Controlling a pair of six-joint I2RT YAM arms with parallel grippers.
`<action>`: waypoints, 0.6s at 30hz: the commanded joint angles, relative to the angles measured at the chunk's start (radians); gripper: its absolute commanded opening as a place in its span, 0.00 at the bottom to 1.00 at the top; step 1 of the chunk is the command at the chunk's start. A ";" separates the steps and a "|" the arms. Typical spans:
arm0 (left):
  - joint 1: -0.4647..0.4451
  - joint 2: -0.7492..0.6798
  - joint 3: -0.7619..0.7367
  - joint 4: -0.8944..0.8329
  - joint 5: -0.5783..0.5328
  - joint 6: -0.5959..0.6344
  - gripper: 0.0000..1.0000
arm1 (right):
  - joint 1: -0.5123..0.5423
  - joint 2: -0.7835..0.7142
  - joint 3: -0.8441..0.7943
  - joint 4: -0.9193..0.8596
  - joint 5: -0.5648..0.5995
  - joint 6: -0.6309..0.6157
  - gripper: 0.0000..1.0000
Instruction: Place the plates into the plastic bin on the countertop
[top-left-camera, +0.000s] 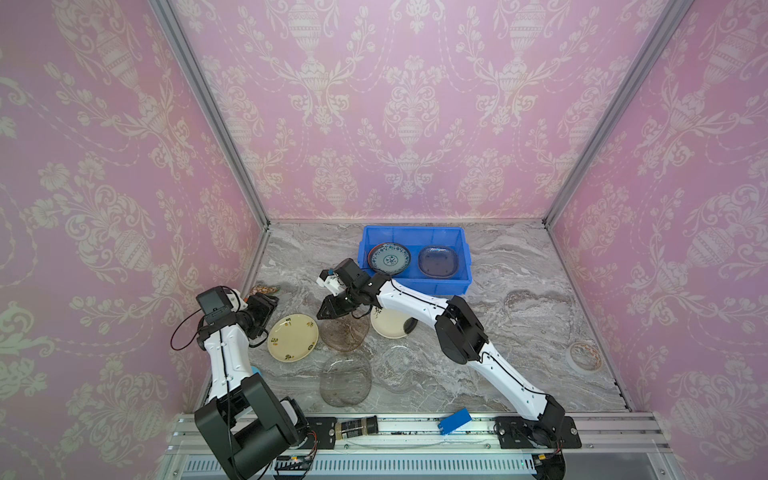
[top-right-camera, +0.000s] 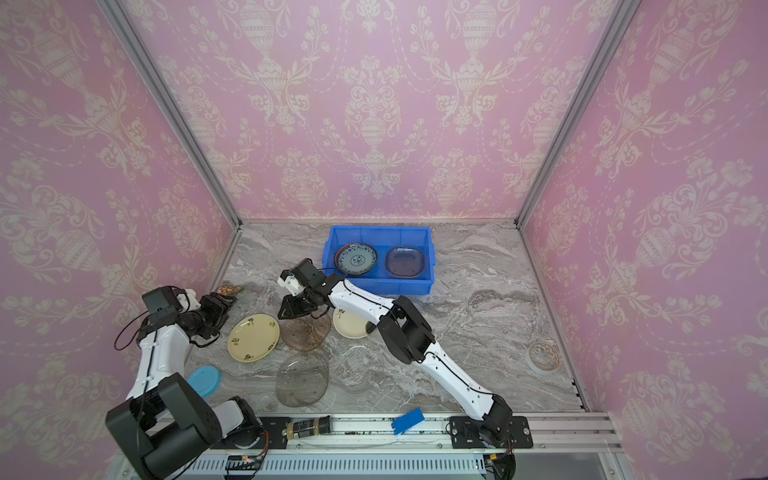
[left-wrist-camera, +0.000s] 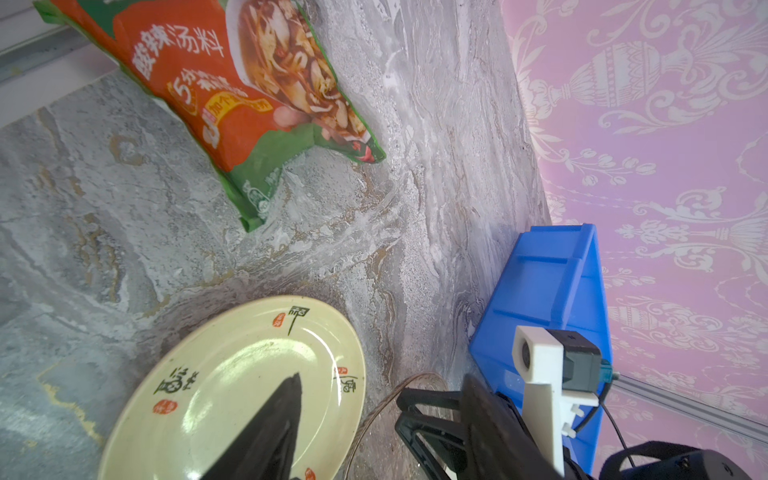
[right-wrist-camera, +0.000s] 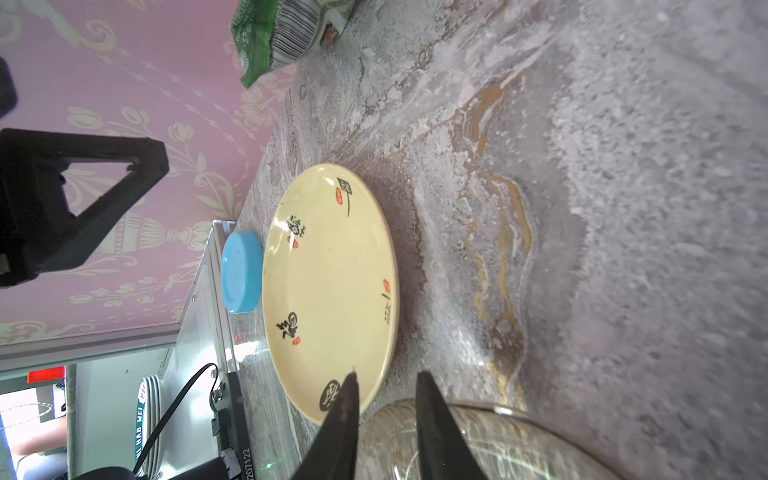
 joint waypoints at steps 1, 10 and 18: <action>0.007 -0.015 -0.013 -0.006 0.009 -0.002 0.63 | -0.001 0.029 0.079 0.016 -0.030 0.032 0.26; 0.007 -0.019 -0.012 -0.009 0.013 -0.005 0.63 | -0.001 0.158 0.277 -0.044 -0.033 0.066 0.26; 0.007 0.005 -0.012 0.003 0.020 -0.005 0.63 | 0.003 0.191 0.320 -0.068 -0.020 0.061 0.28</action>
